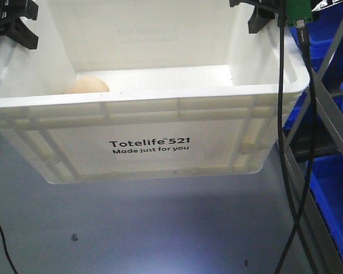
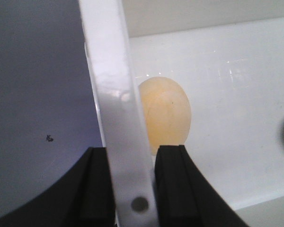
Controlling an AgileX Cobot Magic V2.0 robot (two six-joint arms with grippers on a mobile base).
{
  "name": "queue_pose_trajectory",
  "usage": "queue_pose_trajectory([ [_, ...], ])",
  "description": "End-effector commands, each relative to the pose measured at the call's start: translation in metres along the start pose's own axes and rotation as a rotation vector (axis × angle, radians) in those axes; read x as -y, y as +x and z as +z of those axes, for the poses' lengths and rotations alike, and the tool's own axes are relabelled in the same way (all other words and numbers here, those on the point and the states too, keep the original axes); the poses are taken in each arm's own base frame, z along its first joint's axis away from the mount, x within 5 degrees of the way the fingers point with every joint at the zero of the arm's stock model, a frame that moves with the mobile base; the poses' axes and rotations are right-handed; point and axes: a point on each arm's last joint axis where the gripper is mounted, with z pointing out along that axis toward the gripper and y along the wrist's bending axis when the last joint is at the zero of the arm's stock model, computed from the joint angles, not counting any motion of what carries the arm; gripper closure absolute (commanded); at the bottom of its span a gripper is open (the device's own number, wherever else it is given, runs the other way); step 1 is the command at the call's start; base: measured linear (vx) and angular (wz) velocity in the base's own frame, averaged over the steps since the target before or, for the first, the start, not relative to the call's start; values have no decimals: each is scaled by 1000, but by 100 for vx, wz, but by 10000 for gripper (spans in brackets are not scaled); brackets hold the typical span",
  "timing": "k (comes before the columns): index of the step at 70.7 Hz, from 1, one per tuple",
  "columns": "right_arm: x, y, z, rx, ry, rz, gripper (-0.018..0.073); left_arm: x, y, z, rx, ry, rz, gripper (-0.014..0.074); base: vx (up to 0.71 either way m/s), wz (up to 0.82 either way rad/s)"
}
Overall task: Place moving items into box and shelve
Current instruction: 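Hold the crate steady as the base turns to face the blue-bin shelf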
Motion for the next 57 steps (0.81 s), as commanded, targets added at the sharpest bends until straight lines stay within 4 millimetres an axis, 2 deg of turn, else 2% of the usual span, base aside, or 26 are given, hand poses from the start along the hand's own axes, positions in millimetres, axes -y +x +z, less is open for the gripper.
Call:
queue_pose_trajectory([
  [1, -29, 4, -41, 47, -254, 27, 564, 43, -6, -36, 170, 297, -17, 596, 49, 8],
  [35, -28, 4, -40, 48, -252, 26, 564, 43, -6, -36, 170, 297, -17, 596, 46, 16],
  [57, -28, 4, -40, 48, -250, 26, 564, 43, -6, -36, 170, 297, -17, 596, 40, 43],
])
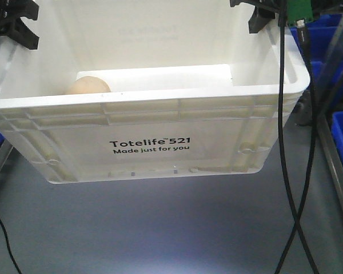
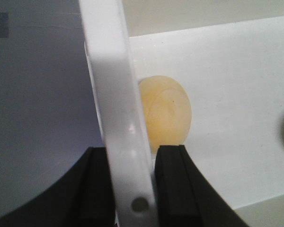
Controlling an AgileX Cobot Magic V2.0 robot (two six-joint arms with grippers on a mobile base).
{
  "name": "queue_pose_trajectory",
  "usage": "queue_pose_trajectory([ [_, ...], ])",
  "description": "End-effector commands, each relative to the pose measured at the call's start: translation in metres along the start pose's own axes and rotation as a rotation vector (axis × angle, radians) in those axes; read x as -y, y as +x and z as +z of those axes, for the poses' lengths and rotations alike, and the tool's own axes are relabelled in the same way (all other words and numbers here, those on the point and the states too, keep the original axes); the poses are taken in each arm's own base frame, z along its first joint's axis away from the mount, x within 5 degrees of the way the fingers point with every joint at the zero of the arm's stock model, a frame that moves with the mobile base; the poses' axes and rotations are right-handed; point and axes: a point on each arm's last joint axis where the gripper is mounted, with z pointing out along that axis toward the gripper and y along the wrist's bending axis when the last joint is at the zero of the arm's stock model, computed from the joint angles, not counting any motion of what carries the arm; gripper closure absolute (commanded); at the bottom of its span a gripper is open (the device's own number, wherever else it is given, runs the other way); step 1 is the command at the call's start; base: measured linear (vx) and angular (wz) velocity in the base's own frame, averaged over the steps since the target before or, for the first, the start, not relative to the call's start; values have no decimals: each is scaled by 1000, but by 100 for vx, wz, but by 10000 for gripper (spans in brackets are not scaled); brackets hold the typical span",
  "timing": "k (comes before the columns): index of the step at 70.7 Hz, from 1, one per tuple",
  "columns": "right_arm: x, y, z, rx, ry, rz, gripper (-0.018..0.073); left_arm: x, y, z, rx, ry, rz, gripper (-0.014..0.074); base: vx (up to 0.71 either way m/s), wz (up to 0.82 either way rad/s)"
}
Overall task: Place moving items into box and shelve
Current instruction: 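Hold the crate steady as the base turns to face the blue-bin shelf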
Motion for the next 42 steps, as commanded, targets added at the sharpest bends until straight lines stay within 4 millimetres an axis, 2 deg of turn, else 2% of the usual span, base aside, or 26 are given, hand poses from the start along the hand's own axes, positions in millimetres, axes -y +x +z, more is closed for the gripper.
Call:
queue_pose_trajectory([
  [1, -28, 4, -40, 48, -251, 26, 564, 43, -6, -36, 170, 296, -17, 596, 38, 54],
  [42, -28, 4, -40, 48, -251, 26, 564, 43, -6, -36, 170, 296, -17, 596, 35, 59],
])
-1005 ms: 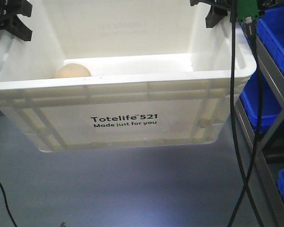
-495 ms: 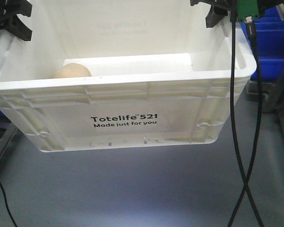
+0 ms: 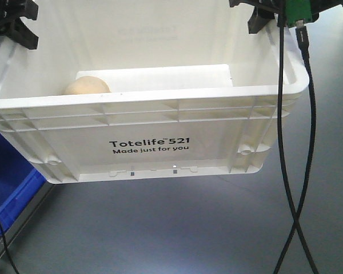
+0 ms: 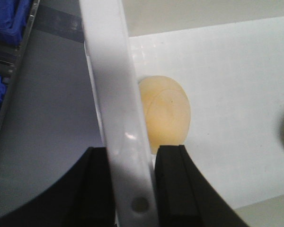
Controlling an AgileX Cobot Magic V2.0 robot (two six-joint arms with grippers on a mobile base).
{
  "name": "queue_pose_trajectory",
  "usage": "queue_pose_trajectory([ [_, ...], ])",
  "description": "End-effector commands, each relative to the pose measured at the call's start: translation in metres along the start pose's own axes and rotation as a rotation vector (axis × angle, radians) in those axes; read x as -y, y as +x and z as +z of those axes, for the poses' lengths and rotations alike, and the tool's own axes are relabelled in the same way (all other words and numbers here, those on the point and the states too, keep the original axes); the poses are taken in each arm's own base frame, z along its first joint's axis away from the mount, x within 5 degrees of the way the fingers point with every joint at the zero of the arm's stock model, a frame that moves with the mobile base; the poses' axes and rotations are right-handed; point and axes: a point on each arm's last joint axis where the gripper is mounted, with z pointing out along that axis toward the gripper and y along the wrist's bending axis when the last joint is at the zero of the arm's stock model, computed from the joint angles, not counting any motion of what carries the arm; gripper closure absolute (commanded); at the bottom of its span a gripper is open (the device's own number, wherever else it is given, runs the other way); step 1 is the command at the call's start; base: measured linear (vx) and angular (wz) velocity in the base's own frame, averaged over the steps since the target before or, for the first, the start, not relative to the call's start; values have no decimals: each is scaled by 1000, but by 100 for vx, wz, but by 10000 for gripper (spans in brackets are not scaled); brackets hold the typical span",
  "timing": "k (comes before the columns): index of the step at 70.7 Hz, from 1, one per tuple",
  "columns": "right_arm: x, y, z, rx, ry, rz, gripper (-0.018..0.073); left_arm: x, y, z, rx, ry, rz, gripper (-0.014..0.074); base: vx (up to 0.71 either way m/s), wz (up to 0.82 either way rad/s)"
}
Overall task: Place moving items into box and shelve
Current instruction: 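Hold the crate steady as the base turns to face the blue-bin shelf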
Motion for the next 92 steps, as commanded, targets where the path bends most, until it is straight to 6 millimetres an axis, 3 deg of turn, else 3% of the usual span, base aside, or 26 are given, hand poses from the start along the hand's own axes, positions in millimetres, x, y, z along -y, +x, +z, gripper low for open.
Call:
queue_pose_trajectory([
  [1, -28, 4, -40, 48, -251, 26, 564, 43, -6, -36, 170, 296, -17, 596, 32, 55],
  [55, -28, 4, -40, 50, -251, 26, 564, 43, -6, -36, 171, 296, -17, 596, 20, 53],
  [92, -28, 4, -40, 51, -251, 27, 564, 43, -6, -36, 170, 296, -17, 596, -5, 19],
])
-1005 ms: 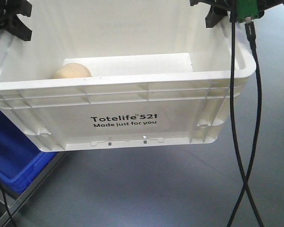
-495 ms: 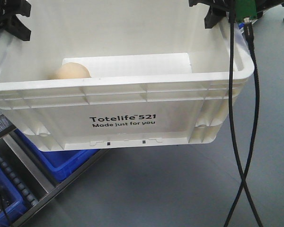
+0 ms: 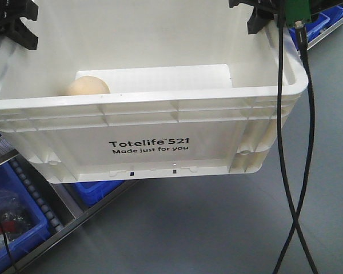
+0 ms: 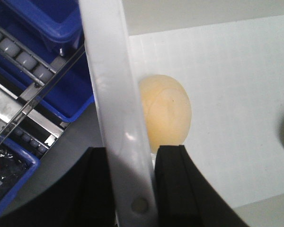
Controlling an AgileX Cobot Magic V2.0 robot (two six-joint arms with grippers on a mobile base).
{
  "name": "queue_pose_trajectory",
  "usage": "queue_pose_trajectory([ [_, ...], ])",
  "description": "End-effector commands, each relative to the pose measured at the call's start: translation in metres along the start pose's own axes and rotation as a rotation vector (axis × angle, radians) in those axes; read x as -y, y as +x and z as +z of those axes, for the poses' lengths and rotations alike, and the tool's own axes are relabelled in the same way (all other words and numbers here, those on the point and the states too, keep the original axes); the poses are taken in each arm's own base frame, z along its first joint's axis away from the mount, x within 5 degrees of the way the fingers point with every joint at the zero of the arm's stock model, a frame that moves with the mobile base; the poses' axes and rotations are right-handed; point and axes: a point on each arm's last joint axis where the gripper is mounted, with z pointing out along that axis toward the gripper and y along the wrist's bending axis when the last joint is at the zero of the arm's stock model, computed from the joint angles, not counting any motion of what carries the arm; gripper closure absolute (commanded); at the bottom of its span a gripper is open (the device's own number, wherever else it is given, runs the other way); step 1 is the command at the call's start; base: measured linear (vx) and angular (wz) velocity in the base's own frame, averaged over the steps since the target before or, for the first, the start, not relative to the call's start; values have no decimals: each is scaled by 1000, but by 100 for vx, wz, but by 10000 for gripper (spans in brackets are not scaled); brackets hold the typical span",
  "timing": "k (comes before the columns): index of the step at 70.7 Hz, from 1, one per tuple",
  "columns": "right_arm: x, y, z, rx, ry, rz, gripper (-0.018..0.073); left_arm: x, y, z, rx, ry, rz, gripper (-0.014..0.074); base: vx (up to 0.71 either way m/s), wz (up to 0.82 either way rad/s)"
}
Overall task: Place moving items into box and shelve
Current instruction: 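Hold the crate steady as the base turns to face the blue-bin shelf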
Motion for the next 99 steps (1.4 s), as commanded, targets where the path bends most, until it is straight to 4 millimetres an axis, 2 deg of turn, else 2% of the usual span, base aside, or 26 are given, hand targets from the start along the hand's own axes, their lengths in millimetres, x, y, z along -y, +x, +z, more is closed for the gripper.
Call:
queue_pose_trajectory([
  [1, -28, 4, -41, 54, -248, 25, 564, 43, -6, -36, 170, 299, -19, 596, -10, 20],
  [99, -28, 4, -41, 54, -248, 25, 564, 43, -6, -36, 170, 299, -19, 596, -6, 34],
])
